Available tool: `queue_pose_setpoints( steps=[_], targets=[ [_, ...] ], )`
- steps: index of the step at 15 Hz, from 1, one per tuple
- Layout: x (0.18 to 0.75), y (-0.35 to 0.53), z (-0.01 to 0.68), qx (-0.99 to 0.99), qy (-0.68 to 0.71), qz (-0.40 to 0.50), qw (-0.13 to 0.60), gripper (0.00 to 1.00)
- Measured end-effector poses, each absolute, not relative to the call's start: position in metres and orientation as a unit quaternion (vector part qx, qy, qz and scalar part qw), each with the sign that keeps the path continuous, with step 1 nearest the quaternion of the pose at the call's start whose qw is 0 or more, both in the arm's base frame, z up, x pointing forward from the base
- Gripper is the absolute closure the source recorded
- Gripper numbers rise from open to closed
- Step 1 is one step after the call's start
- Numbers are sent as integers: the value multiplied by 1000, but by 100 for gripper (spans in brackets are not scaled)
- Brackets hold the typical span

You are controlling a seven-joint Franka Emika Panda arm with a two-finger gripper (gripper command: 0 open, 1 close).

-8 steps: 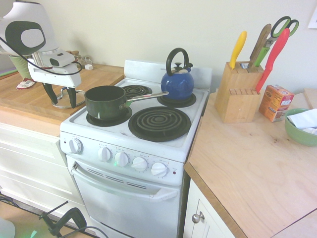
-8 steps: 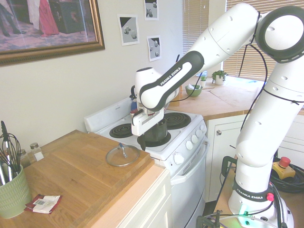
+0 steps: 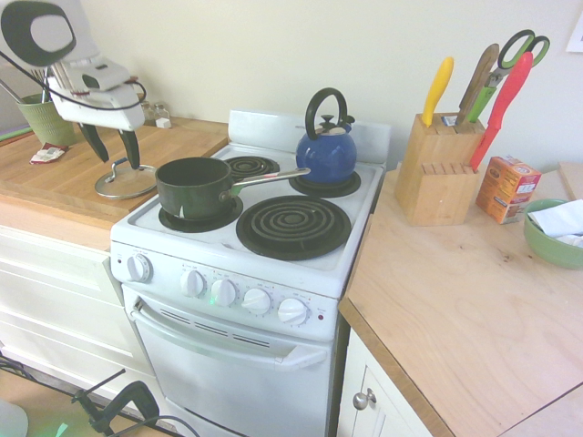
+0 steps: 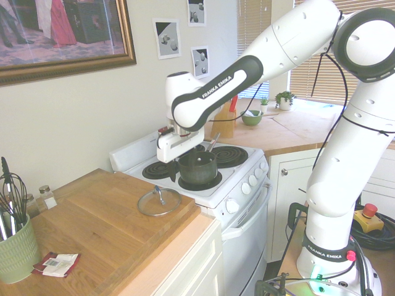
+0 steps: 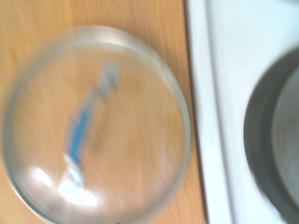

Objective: Cover the lid of the pot

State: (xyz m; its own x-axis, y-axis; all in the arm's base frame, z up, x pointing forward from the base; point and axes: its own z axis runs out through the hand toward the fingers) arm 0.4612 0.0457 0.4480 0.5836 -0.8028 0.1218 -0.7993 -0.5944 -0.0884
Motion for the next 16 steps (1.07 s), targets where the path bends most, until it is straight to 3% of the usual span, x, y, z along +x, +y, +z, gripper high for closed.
queue_pose_setpoints(
  steps=[3, 7, 16],
  targets=[
    [496, 69, 462, -868, 488, -81, 25, 0],
    [543, 99, 427, -816, 575, -57, 15, 0],
    [534, 122, 384, -774, 633, -11, -26, 0]
  ],
)
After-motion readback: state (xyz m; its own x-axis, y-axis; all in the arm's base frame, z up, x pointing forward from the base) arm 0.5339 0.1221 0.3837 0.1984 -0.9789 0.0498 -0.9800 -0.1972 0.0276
